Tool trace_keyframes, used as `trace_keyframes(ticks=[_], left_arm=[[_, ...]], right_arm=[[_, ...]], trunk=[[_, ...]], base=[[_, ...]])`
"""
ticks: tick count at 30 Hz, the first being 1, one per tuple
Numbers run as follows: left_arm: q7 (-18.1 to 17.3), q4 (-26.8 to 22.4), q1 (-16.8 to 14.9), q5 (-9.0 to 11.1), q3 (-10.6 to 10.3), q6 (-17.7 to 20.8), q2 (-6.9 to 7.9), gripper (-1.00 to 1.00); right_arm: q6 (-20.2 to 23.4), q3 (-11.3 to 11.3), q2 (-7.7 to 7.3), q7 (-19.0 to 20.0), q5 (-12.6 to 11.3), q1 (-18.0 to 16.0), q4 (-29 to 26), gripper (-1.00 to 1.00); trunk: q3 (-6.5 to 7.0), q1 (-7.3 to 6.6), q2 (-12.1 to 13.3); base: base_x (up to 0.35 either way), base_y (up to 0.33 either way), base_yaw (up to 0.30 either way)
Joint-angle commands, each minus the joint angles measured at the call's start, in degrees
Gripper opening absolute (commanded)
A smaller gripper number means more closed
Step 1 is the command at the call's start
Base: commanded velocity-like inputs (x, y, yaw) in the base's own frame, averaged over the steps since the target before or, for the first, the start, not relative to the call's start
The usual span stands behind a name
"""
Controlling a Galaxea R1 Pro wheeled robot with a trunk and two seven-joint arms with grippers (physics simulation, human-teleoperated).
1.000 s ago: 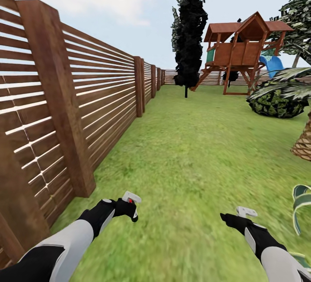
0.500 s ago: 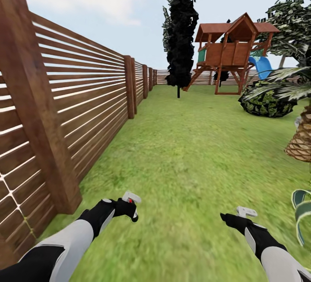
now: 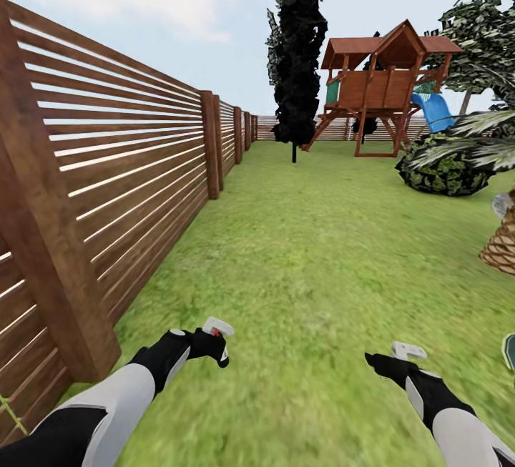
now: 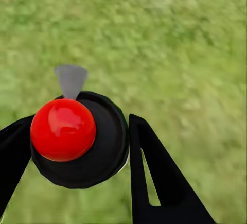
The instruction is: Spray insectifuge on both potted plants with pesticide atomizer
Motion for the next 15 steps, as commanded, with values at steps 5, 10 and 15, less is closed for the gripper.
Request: trace_keyframes(ticks=[5, 10, 15], left_arm=[[-0.1, -0.1, 0.0, 0.0, -0.1, 0.4, 0.01, -1.00], [-0.1, -0.1, 0.0, 0.0, -0.1, 0.4, 0.01, -1.00], [-0.1, -0.1, 0.0, 0.0, -0.1, 0.4, 0.01, -1.00]], right_arm=[[0.3, -0.4, 0.04, 0.5, 0.5, 0.0, -0.2, 1.00], [0.3, -0.5, 0.04, 0.5, 0.4, 0.0, -0.2, 1.00], [0.2, -0.4, 0.04, 0.5, 0.4, 0.0, -0.2, 1.00]], trunk=[[-0.06, 0.02, 0.0], [-0.06, 0.02, 0.0], [-0.06, 0.02, 0.0]], base=[[0.336, 0.000, 0.000], [0.336, 0.000, 0.000], [0.336, 0.000, 0.000]])
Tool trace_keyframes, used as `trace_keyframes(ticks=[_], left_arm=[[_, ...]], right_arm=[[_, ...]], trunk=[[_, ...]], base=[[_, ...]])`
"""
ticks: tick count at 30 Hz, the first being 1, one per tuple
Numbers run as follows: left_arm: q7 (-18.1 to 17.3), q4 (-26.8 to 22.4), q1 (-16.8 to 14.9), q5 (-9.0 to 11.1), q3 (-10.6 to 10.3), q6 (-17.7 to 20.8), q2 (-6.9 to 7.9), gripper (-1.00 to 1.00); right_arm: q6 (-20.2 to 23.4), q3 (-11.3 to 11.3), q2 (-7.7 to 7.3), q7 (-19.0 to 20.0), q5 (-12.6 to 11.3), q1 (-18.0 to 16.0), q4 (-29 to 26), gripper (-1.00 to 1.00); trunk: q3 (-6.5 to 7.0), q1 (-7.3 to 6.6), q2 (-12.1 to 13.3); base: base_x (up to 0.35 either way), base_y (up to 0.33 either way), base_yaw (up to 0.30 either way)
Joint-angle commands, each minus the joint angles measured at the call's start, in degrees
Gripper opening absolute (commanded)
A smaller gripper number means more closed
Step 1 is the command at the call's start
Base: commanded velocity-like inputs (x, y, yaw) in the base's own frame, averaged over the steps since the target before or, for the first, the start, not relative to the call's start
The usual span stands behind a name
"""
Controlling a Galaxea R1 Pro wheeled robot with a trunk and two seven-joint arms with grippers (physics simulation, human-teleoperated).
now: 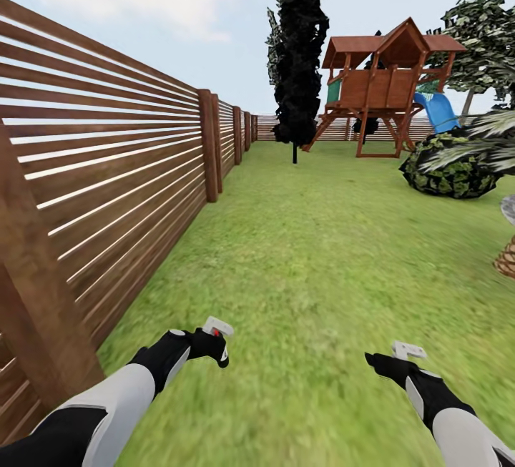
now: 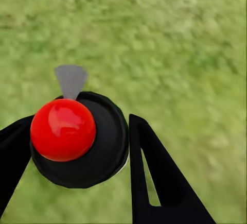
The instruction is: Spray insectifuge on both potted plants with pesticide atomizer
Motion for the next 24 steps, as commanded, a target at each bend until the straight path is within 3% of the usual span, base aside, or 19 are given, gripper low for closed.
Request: trace_keyframes(ticks=[1, 24], left_arm=[[-0.1, -0.1, 0.0, 0.0, -0.1, 0.4, 0.01, -1.00], [-0.1, -0.1, 0.0, 0.0, 0.0, 0.4, 0.01, -1.00]], right_arm=[[0.3, -0.5, 0.04, 0.4, 0.4, 0.0, -0.1, 1.00], [0.3, -0.4, 0.09, 0.3, 0.4, 0.0, 0.0, 1.00]], trunk=[[-0.06, 0.02, 0.0], [-0.06, 0.02, 0.0]], base=[[0.336, 0.000, 0.000], [0.336, 0.000, 0.000]])
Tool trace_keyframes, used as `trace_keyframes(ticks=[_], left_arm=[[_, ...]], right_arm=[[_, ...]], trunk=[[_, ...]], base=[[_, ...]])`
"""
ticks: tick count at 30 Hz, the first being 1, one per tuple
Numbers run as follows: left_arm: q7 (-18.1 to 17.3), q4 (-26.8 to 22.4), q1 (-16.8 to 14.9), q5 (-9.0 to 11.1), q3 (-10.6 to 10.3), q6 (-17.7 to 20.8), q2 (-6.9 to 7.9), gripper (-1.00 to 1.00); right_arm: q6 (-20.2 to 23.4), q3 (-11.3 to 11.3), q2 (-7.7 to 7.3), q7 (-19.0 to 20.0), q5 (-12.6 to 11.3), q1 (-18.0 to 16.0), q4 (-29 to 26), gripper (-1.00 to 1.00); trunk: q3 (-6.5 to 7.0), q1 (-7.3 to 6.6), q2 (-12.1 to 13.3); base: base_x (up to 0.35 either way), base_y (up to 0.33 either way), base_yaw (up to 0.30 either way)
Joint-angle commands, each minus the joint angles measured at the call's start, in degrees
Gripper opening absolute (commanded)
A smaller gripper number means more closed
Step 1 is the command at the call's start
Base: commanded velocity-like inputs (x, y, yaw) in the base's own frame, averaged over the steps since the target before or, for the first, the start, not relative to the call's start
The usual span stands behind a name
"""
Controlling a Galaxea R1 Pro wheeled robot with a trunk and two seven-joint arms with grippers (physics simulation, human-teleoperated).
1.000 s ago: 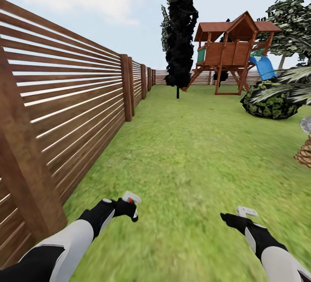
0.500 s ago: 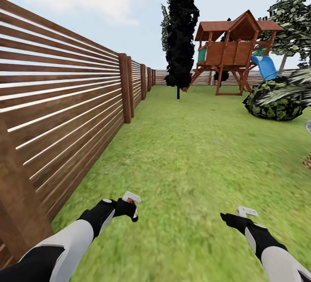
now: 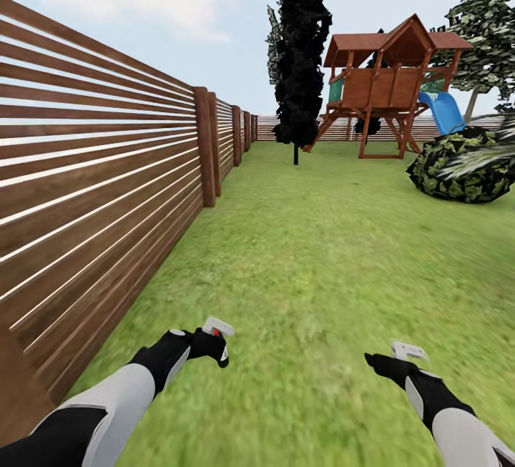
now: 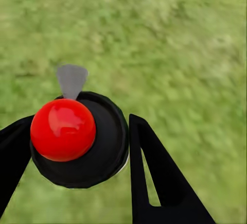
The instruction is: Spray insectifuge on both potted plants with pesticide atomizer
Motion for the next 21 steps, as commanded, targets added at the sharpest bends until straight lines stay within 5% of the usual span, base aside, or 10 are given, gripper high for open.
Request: trace_keyframes(ticks=[1, 21], left_arm=[[-0.1, -0.1, 0.0, 0.0, -0.1, 0.4, 0.01, -1.00], [-0.1, -0.1, 0.0, 0.0, -0.1, 0.4, 0.09, -1.00]], right_arm=[[0.3, -0.5, 0.02, 0.4, 0.4, 0.0, -0.1, 1.00], [0.2, -0.6, -0.01, 0.0, 0.4, 0.0, 0.1, 1.00]], trunk=[[-0.06, 0.02, 0.0], [0.21, 0.02, 0.0]], base=[[0.336, 0.000, 0.000], [0.336, 0.000, -0.068]])
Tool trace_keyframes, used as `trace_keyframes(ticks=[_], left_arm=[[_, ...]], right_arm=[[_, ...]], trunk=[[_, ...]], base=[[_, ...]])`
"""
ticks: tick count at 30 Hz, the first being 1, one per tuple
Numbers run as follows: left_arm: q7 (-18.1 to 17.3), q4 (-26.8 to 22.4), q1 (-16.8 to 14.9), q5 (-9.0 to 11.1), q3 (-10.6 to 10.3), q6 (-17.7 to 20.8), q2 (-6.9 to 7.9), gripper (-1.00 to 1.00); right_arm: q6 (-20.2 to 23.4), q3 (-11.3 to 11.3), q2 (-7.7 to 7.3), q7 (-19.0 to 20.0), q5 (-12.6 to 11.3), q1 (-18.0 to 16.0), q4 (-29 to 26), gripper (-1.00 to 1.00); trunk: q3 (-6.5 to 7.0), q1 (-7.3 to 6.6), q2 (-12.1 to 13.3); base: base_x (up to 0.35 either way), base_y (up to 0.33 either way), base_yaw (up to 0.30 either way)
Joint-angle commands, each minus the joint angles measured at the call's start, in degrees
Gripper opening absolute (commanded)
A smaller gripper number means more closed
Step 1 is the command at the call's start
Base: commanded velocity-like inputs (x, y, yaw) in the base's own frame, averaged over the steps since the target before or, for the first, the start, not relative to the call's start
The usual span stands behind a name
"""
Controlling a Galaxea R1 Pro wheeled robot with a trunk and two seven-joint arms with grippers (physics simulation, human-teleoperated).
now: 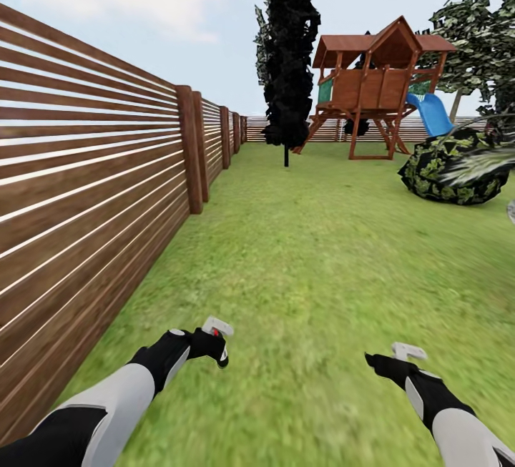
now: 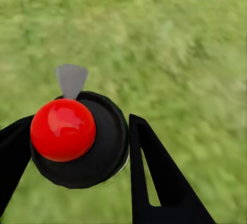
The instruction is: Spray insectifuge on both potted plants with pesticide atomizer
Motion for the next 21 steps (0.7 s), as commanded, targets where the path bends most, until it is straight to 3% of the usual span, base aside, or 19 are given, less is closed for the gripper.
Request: trace_keyframes(ticks=[1, 21], left_arm=[[-0.1, -0.1, 0.0, 0.0, -0.1, 0.4, 0.01, -1.00], [-0.2, -0.1, 0.0, 0.0, -0.1, 0.4, 0.01, -1.00]], right_arm=[[0.3, -0.5, 0.04, 0.4, 0.5, 0.0, -0.1, 1.00], [0.2, -0.4, 0.03, 0.9, 0.7, 0.0, 1.6, 1.00]], trunk=[[-0.06, 0.02, 0.0], [-0.06, 0.02, 0.0]], base=[[0.336, 0.000, 0.000], [0.336, 0.000, 0.000]])
